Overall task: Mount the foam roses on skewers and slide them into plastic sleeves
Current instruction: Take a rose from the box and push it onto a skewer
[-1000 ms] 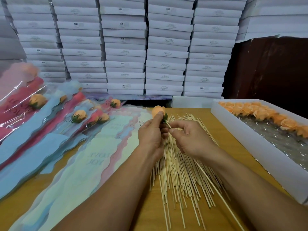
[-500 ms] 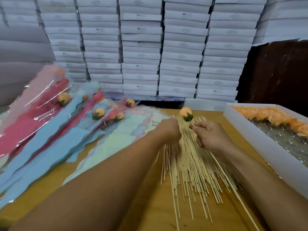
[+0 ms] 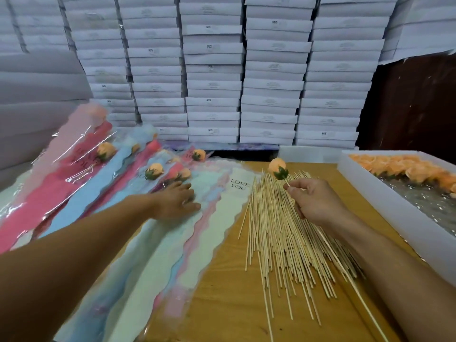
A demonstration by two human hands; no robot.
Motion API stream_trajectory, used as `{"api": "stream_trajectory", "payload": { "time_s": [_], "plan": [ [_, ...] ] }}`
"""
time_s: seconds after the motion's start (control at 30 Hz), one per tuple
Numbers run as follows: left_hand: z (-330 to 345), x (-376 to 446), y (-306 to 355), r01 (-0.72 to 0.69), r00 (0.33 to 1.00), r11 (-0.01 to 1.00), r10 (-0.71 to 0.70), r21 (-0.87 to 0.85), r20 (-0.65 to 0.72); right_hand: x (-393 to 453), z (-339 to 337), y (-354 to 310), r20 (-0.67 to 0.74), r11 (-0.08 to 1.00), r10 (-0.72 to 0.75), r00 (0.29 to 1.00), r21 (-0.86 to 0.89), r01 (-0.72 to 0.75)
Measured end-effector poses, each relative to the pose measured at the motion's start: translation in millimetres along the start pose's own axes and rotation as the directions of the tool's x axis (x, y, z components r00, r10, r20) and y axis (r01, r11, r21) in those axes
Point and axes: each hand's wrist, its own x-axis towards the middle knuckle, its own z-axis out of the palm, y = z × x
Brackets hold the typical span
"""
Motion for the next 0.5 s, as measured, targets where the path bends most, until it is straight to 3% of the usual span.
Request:
{"api": "stream_trajectory", "payload": {
  "time_s": [0.1, 0.5],
  "plan": [
    [28.4, -2.0, -7.5, 0.055, 0.998, 0.997, -0.054, -0.053, 0.021, -1.4, 0.3, -1.5, 0.003, 1.000, -0.004, 1.000, -0.007, 0.004],
    [46.6, -5.4, -8.4, -0.004, 0.952, 1.000, -0.001, -0.016, -0.305, -3.0, 1.2, -2.4, 0.006, 1.000, -0.004, 1.000, -0.026, 0.004]
  ]
}}
